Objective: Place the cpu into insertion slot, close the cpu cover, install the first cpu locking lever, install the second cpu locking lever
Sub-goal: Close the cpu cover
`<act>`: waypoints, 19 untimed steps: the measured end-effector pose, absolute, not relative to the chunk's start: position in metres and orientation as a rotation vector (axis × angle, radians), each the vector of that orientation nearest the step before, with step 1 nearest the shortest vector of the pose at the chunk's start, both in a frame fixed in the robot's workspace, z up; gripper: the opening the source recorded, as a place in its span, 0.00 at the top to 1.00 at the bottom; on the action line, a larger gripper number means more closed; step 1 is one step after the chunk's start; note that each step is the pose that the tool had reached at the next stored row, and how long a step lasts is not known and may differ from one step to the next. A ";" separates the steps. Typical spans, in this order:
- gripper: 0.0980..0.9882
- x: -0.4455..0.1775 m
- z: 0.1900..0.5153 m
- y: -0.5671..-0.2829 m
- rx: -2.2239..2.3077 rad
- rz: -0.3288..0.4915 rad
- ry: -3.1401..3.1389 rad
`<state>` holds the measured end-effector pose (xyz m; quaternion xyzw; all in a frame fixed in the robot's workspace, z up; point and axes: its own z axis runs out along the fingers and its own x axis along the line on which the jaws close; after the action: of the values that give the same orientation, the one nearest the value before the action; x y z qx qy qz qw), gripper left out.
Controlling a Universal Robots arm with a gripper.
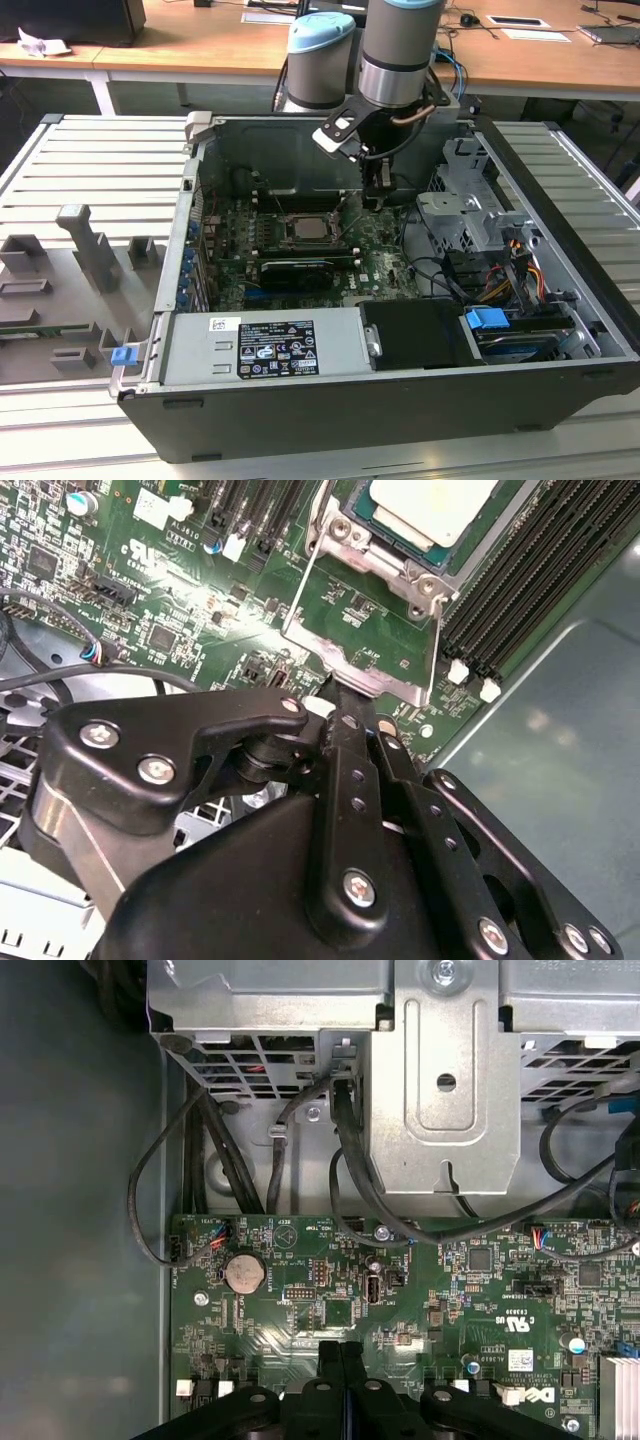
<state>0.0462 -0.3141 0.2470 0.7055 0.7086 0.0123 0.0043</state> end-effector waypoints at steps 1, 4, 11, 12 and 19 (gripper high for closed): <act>0.99 0.046 0.247 -0.314 2.210 0.038 2.220; 0.99 0.045 0.247 -0.314 2.210 0.038 2.220; 0.99 0.042 0.247 -0.314 2.210 0.039 2.220; 0.99 0.042 0.247 -0.314 2.210 0.039 2.220; 0.99 0.040 0.247 -0.314 2.211 0.039 2.220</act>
<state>0.0397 -0.3141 0.2470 0.7055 0.7086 0.0125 0.0041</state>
